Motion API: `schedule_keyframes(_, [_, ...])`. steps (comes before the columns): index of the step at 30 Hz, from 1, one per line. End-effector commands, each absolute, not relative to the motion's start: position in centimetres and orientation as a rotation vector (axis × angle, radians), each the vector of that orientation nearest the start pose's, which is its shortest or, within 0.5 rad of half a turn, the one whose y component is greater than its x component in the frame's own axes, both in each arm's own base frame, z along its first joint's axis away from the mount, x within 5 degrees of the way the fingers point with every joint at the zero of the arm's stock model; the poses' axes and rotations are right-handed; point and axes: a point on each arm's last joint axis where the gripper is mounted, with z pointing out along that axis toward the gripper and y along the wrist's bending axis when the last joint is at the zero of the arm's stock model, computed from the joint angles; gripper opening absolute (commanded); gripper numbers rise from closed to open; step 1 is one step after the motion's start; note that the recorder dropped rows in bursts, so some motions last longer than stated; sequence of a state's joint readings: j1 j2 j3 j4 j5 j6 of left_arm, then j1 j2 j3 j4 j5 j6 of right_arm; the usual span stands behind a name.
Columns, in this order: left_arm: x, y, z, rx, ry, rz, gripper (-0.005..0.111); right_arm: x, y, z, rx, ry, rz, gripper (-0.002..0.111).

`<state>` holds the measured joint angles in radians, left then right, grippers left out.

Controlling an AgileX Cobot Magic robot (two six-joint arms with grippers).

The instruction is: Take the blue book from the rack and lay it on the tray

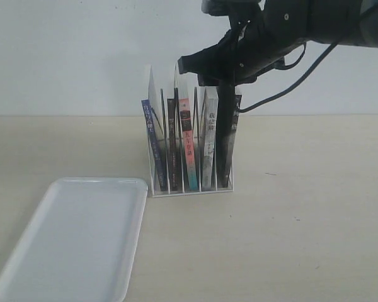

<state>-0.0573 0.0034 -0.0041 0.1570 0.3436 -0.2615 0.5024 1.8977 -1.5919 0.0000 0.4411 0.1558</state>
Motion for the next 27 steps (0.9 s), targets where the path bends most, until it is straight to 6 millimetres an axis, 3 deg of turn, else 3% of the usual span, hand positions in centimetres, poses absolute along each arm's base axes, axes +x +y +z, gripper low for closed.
schedule_keyframes(1, [5.4,0.1,18.3,-0.093,1.820,-0.084,0.004,39.8,21.7,28.2,-0.380,2.235,0.356,0.046])
schedule_keyframes(7, [5.4,0.1,18.3,-0.093,1.820,-0.084,0.004,40.1,21.9,27.2,-0.371,2.258,0.356,0.044])
schedule_keyframes(14, [5.4,0.1,18.3,-0.093,1.820,-0.084,0.004,40.0,21.9,27.1,-0.366,2.272,0.362,0.016])
schedule_keyframes(22, [5.4,0.1,18.3,-0.093,1.820,-0.084,0.004,39.5,23.1,27.1,-0.379,2.256,0.393,0.011])
schedule_keyframes(24, [5.4,0.1,18.3,-0.093,1.820,-0.084,0.004,39.3,23.6,27.2,-0.364,2.245,0.416,0.001])
schedule_keyframes(27, [5.4,0.1,18.3,-0.093,1.820,-0.084,0.004,39.1,23.9,27.6,-0.368,2.232,0.423,0.000])
